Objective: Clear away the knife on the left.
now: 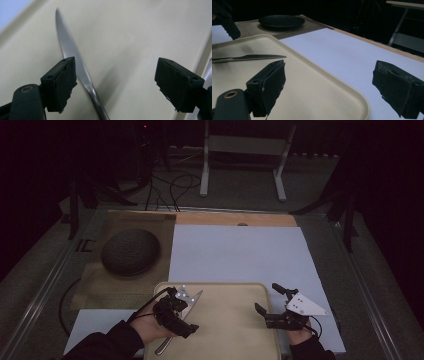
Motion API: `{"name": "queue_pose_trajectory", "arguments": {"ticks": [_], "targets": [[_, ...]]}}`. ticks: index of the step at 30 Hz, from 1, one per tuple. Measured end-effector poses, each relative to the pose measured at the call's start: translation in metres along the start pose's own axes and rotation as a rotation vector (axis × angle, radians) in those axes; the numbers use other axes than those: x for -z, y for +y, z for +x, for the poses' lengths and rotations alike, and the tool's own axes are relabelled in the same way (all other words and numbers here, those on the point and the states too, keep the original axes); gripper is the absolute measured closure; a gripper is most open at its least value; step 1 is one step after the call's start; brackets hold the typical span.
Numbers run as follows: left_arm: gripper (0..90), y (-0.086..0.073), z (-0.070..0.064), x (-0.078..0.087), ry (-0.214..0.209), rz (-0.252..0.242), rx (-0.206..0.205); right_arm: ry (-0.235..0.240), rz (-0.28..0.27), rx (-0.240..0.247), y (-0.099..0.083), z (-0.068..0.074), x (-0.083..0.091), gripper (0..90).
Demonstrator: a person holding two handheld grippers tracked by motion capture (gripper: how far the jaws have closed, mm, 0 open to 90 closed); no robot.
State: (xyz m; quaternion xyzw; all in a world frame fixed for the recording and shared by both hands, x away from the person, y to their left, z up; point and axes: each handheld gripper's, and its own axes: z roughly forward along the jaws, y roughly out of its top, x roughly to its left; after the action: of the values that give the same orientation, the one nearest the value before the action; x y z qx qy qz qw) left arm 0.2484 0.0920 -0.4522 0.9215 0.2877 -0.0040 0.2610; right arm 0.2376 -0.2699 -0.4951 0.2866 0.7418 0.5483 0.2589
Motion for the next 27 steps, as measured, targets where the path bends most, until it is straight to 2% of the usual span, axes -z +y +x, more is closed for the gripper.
{"name": "queue_pose_trajectory", "arguments": {"ticks": [1,2,4,5,6,7,14,15,17,18,20,21,23,27], "targets": [[19.0,0.003,0.001,0.000,-0.011,-0.023,-0.024,-0.001,-0.001,-0.001,0.000,0.000,0.000,11.0],[20.8,0.003,0.001,0.000,-0.011,-0.023,-0.024,-0.001,-0.001,-0.001,0.000,0.000,0.000,11.0],[23.5,0.005,0.003,0.001,-0.015,-0.053,-0.036,-0.003,-0.002,0.001,0.001,0.000,0.001,11.0],[23.5,0.006,0.004,0.002,-0.031,-0.071,-0.043,-0.003,-0.002,0.001,0.001,0.000,0.001,11.0],[25.2,0.007,0.005,0.003,-0.023,-0.084,-0.053,-0.008,-0.003,0.001,0.001,0.000,0.001,11.0],[28.9,0.008,0.008,0.002,-0.038,-0.110,-0.066,-0.010,-0.005,0.000,0.001,0.000,0.001,11.0],[40.3,0.009,0.016,-0.005,-0.035,-0.152,-0.088,-0.019,-0.005,-0.007,0.000,-0.002,0.001,11.0],[46.9,0.010,0.018,-0.009,-0.035,-0.162,-0.092,-0.019,-0.006,-0.012,0.000,-0.001,0.002,11.0],[53.1,0.009,0.019,-0.011,-0.033,-0.177,-0.098,-0.017,-0.008,-0.009,0.000,-0.001,0.002,11.0],[56.9,0.009,0.021,-0.016,-0.031,-0.180,-0.100,-0.018,-0.007,-0.008,0.000,-0.001,0.001,11.0],[58.8,0.009,0.022,-0.018,-0.032,-0.181,-0.104,-0.017,-0.006,-0.009,0.000,-0.001,0.001,11.0],[65.6,0.009,0.024,-0.023,-0.019,-0.178,-0.107,-0.016,-0.002,-0.011,0.000,-0.001,0.001,11.0],[71.0,0.010,0.025,-0.025,-0.012,-0.174,-0.105,-0.013,-0.002,-0.013,-0.001,-0.001,0.001,11.0],[74.7,0.011,0.030,-0.034,0.025,-0.157,-0.081,-0.014,-0.002,-0.008,0.000,-0.001,0.001,11.0]]}}
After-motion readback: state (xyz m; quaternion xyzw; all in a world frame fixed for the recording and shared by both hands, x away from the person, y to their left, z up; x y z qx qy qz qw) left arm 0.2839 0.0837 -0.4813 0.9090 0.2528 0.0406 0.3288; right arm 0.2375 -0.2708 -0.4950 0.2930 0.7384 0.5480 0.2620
